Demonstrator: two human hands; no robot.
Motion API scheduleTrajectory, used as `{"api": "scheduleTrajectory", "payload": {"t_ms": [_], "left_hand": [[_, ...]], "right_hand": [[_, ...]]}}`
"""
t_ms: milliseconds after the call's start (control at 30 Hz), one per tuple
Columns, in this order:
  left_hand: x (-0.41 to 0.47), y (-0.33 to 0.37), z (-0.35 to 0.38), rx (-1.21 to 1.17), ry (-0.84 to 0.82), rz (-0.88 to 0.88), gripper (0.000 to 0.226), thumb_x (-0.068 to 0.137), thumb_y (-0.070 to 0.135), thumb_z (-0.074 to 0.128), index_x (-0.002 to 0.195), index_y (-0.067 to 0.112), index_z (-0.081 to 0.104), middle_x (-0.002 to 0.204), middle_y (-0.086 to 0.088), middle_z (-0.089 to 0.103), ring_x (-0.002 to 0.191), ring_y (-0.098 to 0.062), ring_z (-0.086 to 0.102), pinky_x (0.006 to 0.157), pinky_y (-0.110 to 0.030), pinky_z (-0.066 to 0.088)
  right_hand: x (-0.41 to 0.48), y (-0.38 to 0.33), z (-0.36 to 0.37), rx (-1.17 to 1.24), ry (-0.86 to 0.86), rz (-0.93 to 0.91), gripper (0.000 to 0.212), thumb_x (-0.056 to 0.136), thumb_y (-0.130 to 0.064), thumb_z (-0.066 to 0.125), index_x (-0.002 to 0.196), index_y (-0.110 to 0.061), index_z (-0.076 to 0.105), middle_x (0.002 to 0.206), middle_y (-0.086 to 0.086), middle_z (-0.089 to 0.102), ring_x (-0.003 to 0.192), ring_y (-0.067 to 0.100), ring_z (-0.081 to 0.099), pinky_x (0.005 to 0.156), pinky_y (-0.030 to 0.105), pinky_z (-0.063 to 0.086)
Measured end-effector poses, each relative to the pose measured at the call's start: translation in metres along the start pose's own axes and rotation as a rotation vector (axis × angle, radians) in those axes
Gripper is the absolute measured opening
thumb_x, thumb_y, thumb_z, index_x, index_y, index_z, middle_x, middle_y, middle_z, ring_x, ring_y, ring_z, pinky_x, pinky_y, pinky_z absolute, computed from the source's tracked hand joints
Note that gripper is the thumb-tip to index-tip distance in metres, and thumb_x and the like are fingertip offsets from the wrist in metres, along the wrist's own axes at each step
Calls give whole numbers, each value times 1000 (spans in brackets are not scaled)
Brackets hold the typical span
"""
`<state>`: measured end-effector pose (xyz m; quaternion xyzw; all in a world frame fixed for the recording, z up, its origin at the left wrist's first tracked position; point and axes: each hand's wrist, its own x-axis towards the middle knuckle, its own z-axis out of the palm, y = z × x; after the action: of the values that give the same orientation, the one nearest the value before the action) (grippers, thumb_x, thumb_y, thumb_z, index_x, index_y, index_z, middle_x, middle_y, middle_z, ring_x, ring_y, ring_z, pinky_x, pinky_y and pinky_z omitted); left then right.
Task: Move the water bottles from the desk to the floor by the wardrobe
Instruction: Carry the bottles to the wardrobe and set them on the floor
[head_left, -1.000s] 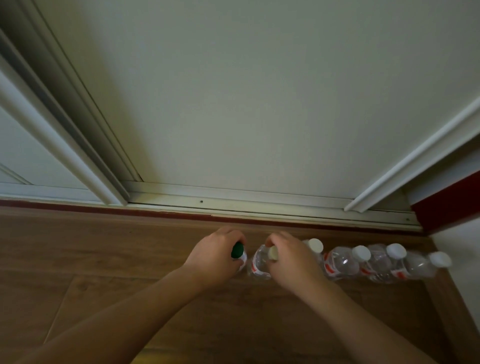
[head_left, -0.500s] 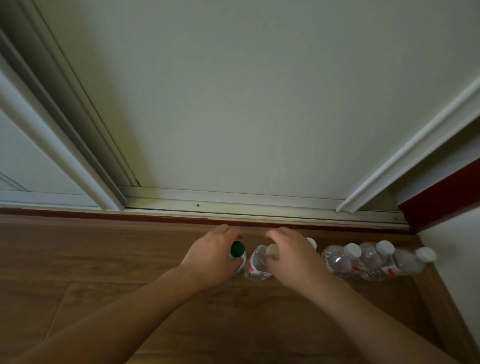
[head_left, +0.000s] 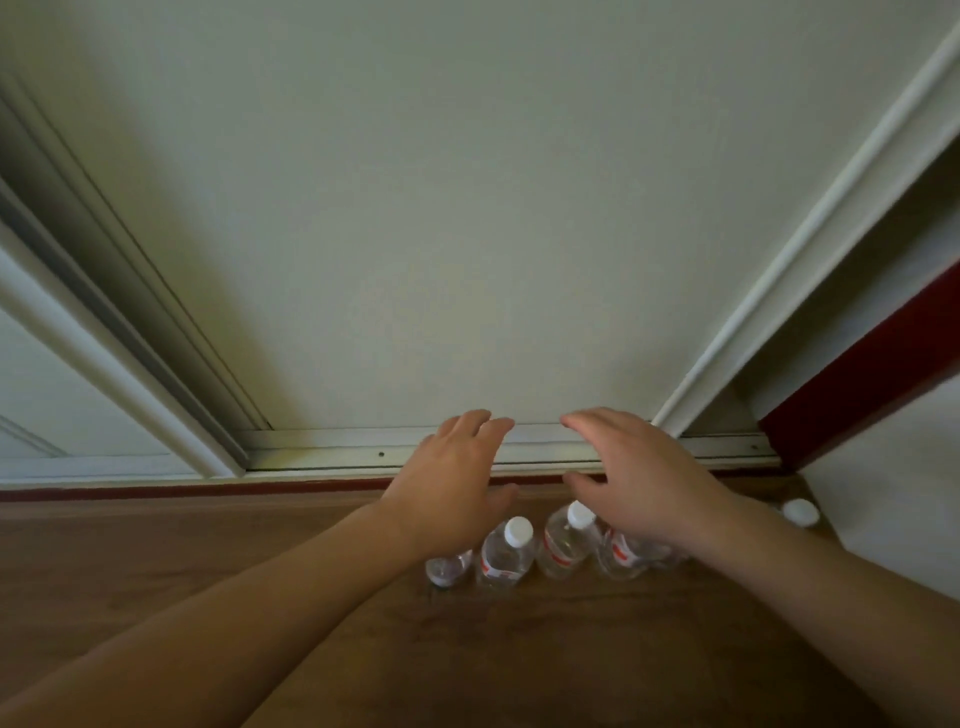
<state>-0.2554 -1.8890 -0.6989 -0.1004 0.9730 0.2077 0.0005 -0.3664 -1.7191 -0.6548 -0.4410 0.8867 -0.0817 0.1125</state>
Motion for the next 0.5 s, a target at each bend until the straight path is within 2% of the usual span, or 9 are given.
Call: {"api": "scheduleTrajectory", "payload": {"t_ms": [167,300,400,500], "left_hand": [[12,40,-4,73,15,68,77,92,51,54,154,26,17,162,-3,16,148,-22,14,120,-42,18],[30,81,5,99,21,107,80,92,57,51,154,27,11,163,-2,9,149,-23,7,121,-43,15],[47,111,19,115,22,126,80,93,57,48,155,27,7,164,-2,7,150,-21,5,121,-41,11],[62,138,41,144,-6,134,79,95,58,42,155,25,3,164,-3,2,150,-23,1,121,-45,10]], "right_hand": [[-26,33,-17,-40,26,12,67,95,-39,54,153,-24,23,157,-7,28,143,10,24,114,28,21],[-48,74,-29,-36,96,70,69,96,-43,52,154,-25,20,160,-7,23,146,11,18,117,30,18],[-61,108,-31,-45,136,99,67,98,-47,45,155,-24,18,161,-6,19,147,12,14,117,31,16],[-72,146,-24,-103,136,129,65,101,-49,35,156,-23,11,163,-4,10,149,16,5,118,35,11]]}}
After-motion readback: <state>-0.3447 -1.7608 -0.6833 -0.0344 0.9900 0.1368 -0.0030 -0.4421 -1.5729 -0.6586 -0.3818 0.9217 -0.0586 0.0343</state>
